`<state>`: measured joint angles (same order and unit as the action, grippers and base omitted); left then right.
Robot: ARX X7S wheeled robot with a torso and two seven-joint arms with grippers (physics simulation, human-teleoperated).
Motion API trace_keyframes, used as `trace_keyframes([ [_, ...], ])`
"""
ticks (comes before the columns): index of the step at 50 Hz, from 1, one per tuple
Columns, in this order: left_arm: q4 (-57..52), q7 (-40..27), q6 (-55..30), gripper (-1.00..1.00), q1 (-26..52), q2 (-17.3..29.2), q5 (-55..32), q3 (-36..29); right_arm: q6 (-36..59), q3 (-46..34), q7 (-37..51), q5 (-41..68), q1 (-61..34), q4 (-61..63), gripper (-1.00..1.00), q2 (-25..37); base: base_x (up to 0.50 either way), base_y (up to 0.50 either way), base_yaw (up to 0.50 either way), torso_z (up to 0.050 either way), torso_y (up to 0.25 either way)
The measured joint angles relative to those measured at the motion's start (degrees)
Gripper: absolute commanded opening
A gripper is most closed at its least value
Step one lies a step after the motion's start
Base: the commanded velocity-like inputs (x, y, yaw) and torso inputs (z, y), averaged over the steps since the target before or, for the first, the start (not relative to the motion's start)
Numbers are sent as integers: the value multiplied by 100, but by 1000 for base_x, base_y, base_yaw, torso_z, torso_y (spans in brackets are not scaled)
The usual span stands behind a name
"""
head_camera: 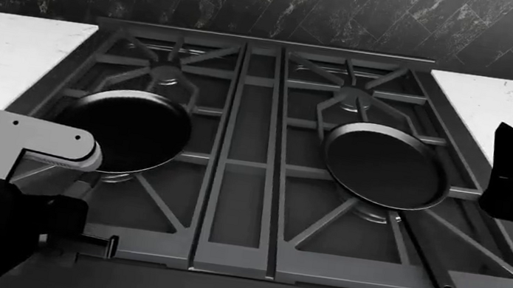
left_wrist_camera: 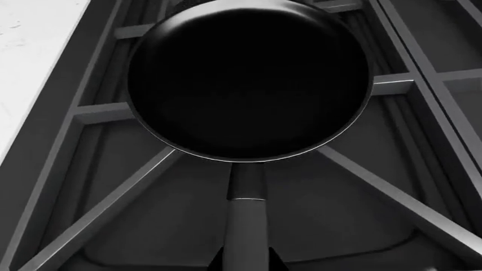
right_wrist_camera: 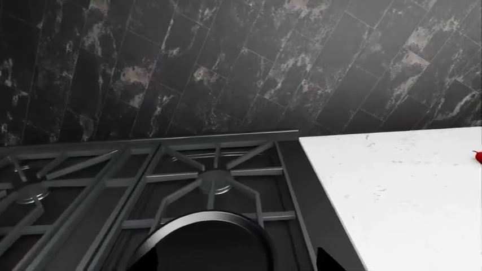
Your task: Place both pans onto different burners. Then place the chili pepper and the sausage on different pans.
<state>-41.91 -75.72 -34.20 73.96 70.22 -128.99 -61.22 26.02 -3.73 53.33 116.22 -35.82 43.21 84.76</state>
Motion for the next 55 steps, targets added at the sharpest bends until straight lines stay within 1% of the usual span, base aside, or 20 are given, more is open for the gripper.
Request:
trace_keyframes([
  [12, -10, 59, 42, -100, -51, 10, 105, -20, -5, 187, -8, -27, 220, 3, 100, -1, 1, 0, 0, 1, 2],
  [13, -10, 64, 43, 100, -55, 10, 112, -21, -4, 209, -9, -30, 246, 3, 100, -1, 0, 0, 0, 0, 0],
  [26, 61, 76, 28, 100, 147, 22, 231, 77, 83, 658, 9, -73, 681, 7, 100, -77, 0, 0, 0, 0, 0],
  [31, 74, 63, 8, 100, 235, 18, 196, 122, 116, 692, 16, -79, 701, -2, 100, -99, 0, 0, 0, 0, 0],
  [44, 123, 5, -46, 100, 762, -89, -120, 419, 407, 258, 94, -144, -29, -44, 100, -259, 0, 0, 0, 0, 0],
  [51, 177, -22, -51, 100, 1141, -188, -333, 639, 595, 190, 36, -358, -357, 28, 100, -294, 0, -3, 0, 0, 0],
  [55, 210, -38, -62, 100, 1320, -226, -423, 737, 664, 179, -14, -478, -431, 75, 100, -327, -32, -360, 0, 0, 0],
])
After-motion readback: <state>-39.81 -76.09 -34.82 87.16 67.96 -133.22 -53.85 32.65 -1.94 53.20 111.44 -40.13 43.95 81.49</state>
